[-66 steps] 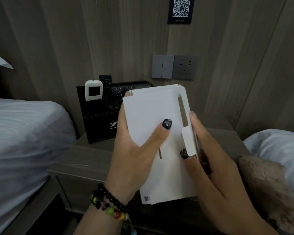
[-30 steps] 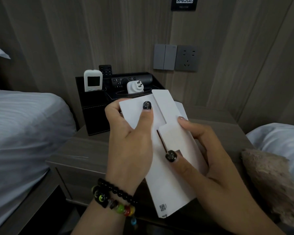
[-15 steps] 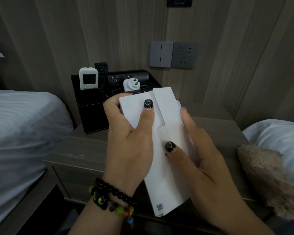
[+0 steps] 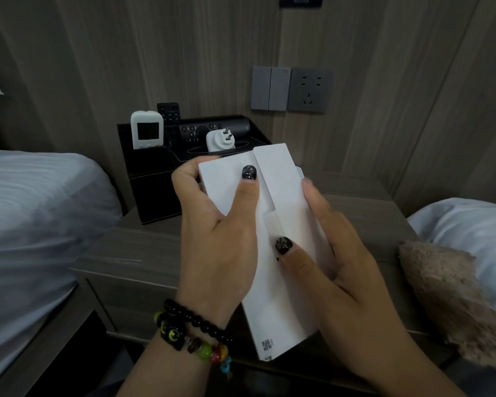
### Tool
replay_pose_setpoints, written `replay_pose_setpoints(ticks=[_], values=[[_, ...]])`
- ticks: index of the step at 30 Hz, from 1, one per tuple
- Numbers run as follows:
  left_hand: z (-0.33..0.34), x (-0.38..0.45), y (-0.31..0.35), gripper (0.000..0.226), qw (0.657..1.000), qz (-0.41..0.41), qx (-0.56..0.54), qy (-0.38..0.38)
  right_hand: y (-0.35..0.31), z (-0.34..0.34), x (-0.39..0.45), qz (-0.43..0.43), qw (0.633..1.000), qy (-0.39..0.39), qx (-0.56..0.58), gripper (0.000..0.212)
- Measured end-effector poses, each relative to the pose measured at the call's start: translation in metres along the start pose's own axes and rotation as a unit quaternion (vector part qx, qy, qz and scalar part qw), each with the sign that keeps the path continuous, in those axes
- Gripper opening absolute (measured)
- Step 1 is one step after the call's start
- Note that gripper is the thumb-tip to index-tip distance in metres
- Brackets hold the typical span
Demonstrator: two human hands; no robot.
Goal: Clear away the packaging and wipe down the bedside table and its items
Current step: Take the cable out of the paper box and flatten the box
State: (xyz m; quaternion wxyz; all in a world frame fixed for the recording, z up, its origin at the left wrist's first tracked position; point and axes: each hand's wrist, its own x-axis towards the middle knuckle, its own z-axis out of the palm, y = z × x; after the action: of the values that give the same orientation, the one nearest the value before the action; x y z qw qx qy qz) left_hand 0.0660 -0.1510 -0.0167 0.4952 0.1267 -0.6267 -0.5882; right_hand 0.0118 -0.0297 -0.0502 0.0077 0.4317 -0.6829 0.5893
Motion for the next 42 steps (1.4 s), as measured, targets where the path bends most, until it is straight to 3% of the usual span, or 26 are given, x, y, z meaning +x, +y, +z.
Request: replay_pose_setpoints(ticks=[5,12,16,20,28,31,34,38,40,42], values=[[0.001,-0.001,0.002,0.024,0.999,-0.011,-0.028,0.024,-0.001,0.005,-0.003,0.005,1.000,-0.005,0.007,0.070],[-0.005,0.003,0.006,0.060,0.996,-0.060,-0.057,0.012,-0.005,-0.010,0.004,0.054,0.987,-0.065,0.137,0.052],[-0.003,0.003,0.006,0.050,0.995,-0.070,-0.066,0.002,-0.006,-0.009,0.005,0.060,0.981,-0.089,0.161,0.058],[-0.001,0.001,0.001,0.045,0.993,-0.076,-0.088,0.009,-0.003,0.003,-0.001,0.041,0.994,-0.046,0.090,0.058],[0.001,-0.007,-0.003,0.043,0.992,-0.065,-0.110,0.007,-0.004,0.004,-0.006,0.038,0.997,-0.048,0.047,0.061],[0.001,-0.009,-0.004,0.043,0.986,-0.085,-0.139,-0.032,-0.009,-0.007,0.000,0.056,0.995,-0.052,0.067,0.055],[-0.005,-0.004,-0.001,0.051,0.970,-0.119,-0.185,-0.104,-0.017,-0.029,0.011,0.117,0.969,-0.082,0.201,0.047],[-0.023,0.007,0.005,0.107,0.943,-0.137,-0.244,-0.178,-0.018,-0.043,0.011,0.182,0.903,-0.158,0.355,0.046],[-0.030,0.009,0.004,0.111,0.931,-0.129,-0.256,-0.227,-0.015,-0.041,0.009,0.186,0.903,-0.199,0.333,0.047],[-0.030,0.009,0.004,0.109,0.934,-0.115,-0.246,-0.232,-0.017,-0.038,0.007,0.172,0.930,-0.211,0.247,0.043]])
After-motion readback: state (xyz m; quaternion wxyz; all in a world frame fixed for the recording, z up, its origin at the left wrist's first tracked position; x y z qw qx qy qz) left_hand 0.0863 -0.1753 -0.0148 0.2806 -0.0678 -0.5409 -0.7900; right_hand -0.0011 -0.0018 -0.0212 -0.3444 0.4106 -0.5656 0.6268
